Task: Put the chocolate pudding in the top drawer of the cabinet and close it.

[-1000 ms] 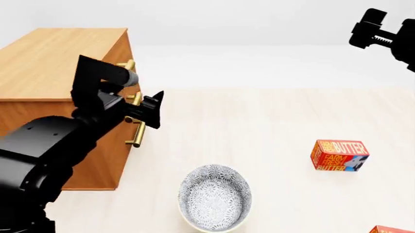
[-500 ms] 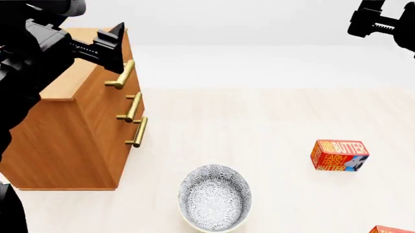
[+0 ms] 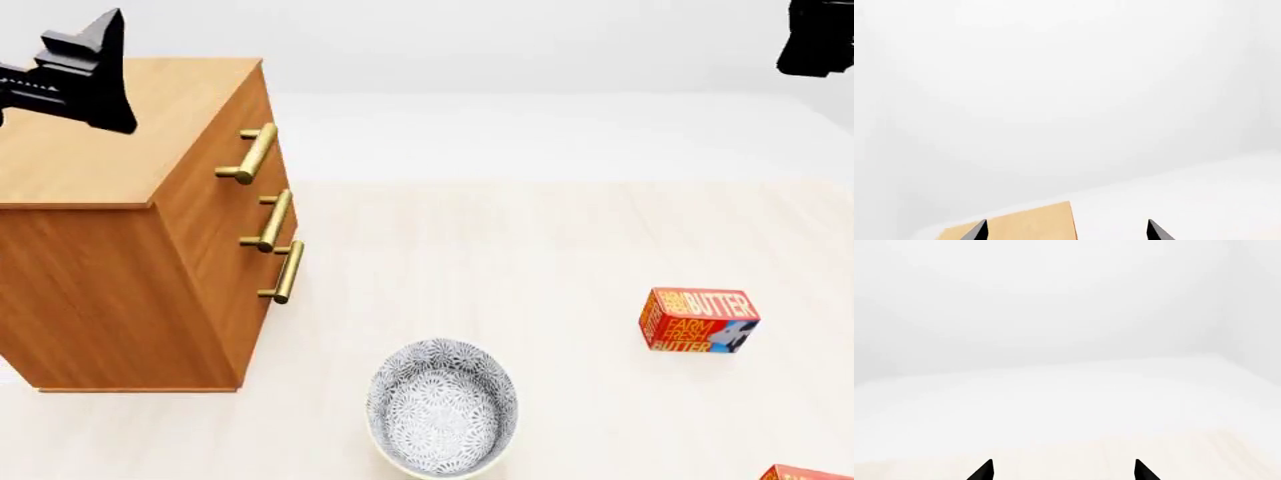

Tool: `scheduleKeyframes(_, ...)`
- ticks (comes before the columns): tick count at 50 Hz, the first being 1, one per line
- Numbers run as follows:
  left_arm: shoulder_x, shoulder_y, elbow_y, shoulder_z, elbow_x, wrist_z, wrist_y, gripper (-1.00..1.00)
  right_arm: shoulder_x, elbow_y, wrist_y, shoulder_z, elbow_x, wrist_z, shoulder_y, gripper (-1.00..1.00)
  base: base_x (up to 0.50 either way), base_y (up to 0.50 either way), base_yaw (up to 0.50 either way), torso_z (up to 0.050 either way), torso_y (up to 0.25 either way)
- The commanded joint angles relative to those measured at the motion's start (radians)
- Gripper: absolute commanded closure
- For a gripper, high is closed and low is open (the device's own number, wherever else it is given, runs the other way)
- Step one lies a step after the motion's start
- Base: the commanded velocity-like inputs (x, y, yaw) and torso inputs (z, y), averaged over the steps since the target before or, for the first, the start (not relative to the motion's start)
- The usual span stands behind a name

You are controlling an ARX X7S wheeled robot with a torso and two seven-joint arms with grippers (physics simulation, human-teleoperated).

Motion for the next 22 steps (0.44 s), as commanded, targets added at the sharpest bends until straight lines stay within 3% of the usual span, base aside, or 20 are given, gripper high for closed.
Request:
scheduleKeyframes(1, -0.034, 0.068, 0.089, -0.149, -0.025, -0.001, -0.056, -1.0, 0.201, -0.234, 0.138, 0.198, -0.023, 0.092, -0.004, -1.0, 0.0, 0.0, 0.0, 0.0, 0.0)
scheduleKeyframes(15, -0.049, 0.206, 0.219, -0.369, -0.054, 0.02, -0.12, -1.0, 0.416, -0.455, 0.105, 0.254, 0.004, 0.142, -0.066, -1.0, 0.0, 0.0, 0.0, 0.0, 0.0)
scheduleKeyframes(22, -0.043, 0.272, 0.289, -0.497, -0.074, 0.045, -0.152, -1.0, 0.418, -0.493, 0.039, 0.257, 0.019, 0.187, -0.094, -1.0, 0.0, 0.0, 0.0, 0.0, 0.0)
